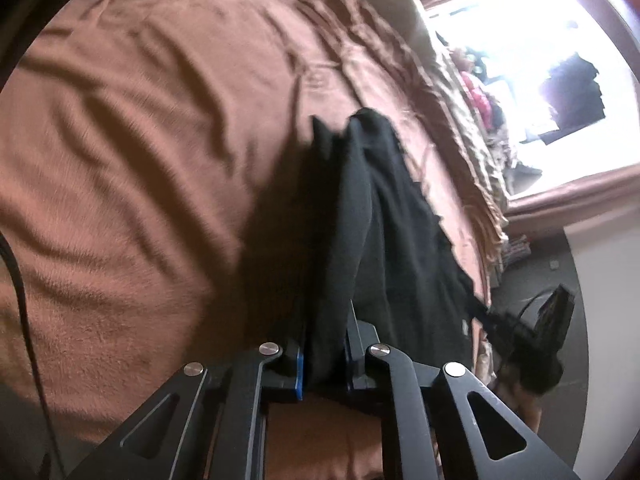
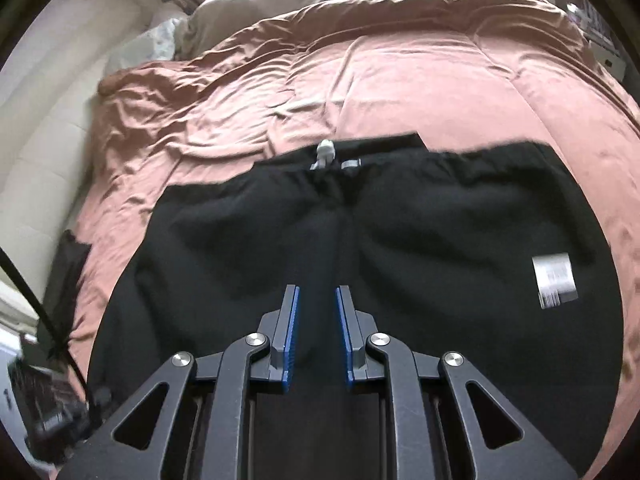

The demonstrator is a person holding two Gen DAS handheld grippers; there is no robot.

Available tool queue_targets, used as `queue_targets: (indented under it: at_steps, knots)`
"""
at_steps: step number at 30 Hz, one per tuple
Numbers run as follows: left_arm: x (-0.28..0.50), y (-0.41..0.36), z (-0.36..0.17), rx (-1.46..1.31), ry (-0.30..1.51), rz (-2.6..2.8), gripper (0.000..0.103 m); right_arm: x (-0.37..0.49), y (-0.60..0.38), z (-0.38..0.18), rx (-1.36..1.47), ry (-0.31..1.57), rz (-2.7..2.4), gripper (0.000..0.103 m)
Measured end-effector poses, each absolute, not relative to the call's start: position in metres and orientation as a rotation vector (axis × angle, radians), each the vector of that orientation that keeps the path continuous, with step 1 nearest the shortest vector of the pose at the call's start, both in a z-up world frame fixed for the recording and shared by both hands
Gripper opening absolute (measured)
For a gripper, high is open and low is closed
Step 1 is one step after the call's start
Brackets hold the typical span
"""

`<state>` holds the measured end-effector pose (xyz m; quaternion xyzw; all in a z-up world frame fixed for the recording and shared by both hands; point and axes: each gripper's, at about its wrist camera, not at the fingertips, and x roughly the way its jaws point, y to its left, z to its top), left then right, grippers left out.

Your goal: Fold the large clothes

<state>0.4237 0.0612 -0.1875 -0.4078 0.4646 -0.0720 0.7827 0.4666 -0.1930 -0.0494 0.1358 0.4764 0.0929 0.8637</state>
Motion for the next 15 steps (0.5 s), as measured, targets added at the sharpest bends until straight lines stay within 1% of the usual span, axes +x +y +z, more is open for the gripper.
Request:
queue_targets:
  at_steps: [4, 9, 15]
  knots:
    - [0.425, 0.052, -0.165, -0.856, 0.962, -0.207, 0.011, 0.423, -0.203, -0.052, 0.326, 1.001, 0.22, 0.015]
    - [0.429, 0.03, -0.131, -0.793, 0.911, -0.276, 0.011, 0.383, -0.209, -0.069, 0.354, 1.033, 0.255, 0.015]
    - [0.433, -0.002, -0.095, -0.717, 0.868, -0.362, 0.01, 0.368, -0.215, -0.102, 0.431, 1.095, 0.26, 0.015]
